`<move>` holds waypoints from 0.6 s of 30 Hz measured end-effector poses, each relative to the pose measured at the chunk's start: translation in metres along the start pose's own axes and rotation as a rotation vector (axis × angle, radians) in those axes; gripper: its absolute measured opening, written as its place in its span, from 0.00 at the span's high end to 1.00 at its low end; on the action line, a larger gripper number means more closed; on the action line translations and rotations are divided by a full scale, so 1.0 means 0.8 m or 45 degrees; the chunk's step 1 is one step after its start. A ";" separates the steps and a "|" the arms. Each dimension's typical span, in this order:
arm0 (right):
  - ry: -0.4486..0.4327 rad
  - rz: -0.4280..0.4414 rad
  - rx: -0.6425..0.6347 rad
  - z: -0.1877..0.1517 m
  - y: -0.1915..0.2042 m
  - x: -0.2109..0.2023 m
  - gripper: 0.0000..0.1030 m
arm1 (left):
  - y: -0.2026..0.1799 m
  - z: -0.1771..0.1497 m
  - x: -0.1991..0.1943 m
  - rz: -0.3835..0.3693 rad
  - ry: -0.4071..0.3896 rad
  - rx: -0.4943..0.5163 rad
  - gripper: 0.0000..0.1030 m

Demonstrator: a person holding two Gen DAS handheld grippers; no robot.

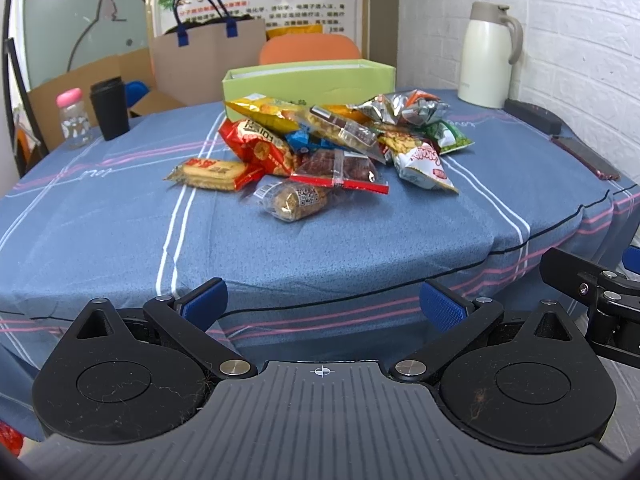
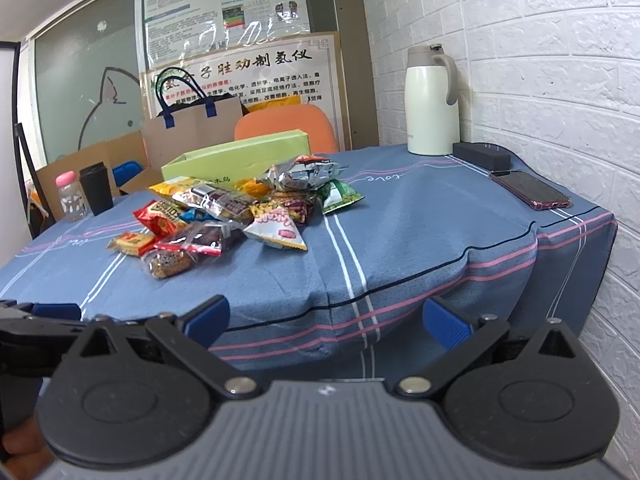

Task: Organize snacks
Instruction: 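Move the left tool toward the snack pile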

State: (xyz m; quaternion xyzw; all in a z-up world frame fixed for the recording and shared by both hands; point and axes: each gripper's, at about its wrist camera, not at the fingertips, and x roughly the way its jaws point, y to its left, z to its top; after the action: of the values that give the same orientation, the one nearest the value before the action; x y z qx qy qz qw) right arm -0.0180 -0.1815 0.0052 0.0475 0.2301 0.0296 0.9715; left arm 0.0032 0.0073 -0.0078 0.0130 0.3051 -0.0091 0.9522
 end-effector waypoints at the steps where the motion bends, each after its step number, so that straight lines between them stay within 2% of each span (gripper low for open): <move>1: 0.001 0.001 -0.002 0.000 0.000 0.001 0.01 | 0.000 0.000 0.000 -0.001 0.002 -0.001 0.10; 12: 0.005 0.009 -0.024 -0.006 0.002 0.002 0.01 | 0.002 0.000 0.007 0.003 0.026 -0.010 0.10; 18: -0.002 -0.030 -0.012 -0.002 0.001 0.002 0.01 | 0.005 0.000 0.004 -0.013 0.028 -0.022 0.10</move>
State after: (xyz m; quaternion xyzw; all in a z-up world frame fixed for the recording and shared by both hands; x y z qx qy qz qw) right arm -0.0177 -0.1803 0.0030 0.0403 0.2298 0.0192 0.9722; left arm 0.0061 0.0110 -0.0096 0.0034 0.3155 -0.0113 0.9488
